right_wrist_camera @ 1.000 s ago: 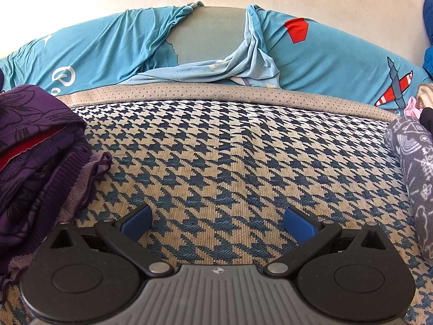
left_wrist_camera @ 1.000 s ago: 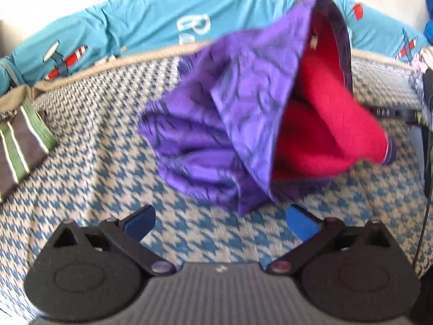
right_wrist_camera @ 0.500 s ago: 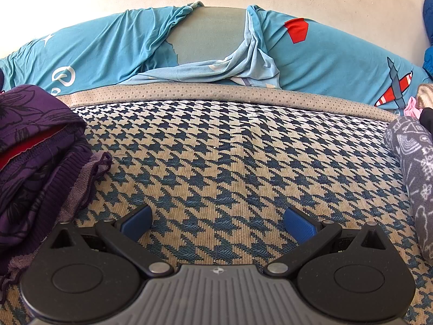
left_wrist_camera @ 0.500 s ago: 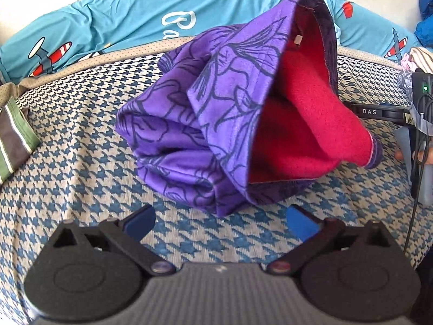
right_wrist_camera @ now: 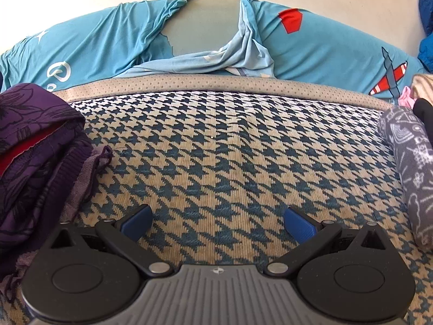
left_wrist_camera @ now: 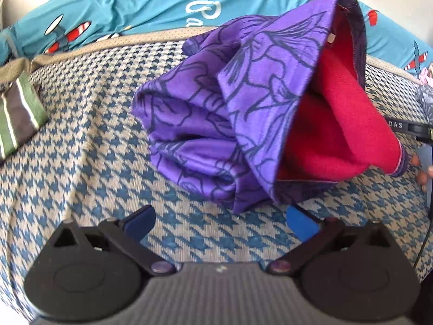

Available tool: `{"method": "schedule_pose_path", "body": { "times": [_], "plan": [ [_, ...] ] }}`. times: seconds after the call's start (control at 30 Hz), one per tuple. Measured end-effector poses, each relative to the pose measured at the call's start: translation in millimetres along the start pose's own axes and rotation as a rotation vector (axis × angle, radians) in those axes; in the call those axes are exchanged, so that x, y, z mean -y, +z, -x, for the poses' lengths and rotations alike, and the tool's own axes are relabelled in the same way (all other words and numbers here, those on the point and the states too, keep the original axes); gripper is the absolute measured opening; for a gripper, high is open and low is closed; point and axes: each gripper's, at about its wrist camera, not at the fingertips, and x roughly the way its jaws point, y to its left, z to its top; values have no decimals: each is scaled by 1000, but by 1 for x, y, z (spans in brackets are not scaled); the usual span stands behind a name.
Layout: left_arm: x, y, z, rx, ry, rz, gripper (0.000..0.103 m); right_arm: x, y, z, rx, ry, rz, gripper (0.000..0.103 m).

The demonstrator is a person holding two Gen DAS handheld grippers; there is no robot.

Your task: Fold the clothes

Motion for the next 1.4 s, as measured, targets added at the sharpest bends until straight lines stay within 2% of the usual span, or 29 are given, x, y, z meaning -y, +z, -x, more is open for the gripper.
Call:
{"method": "schedule_pose_path", "body": {
  "times": [0.2,0.47,0.6,0.83,1.1,1.4],
  "plan": [
    [-3,-21,10,-19,-2,72,103,-3,-7,14,-37,-7,8,103],
    [-7,-41,27,-32,-13,141,103,-9,-17,45,-91,56,84,103],
    [1,-49,38,-32,0,134,103,-20,-18,63,-99,102,145,103],
    [21,-52,50,-27,34,101,103,-29,-20,91,-129,148,149,103],
    [31,-54,59,-18,79,87,103,-45,-28,107,-121,199,176,103],
    [27,-52,56,-27,97,129,103,-50,-39,121,-160,218,105,103]
  ]
}}
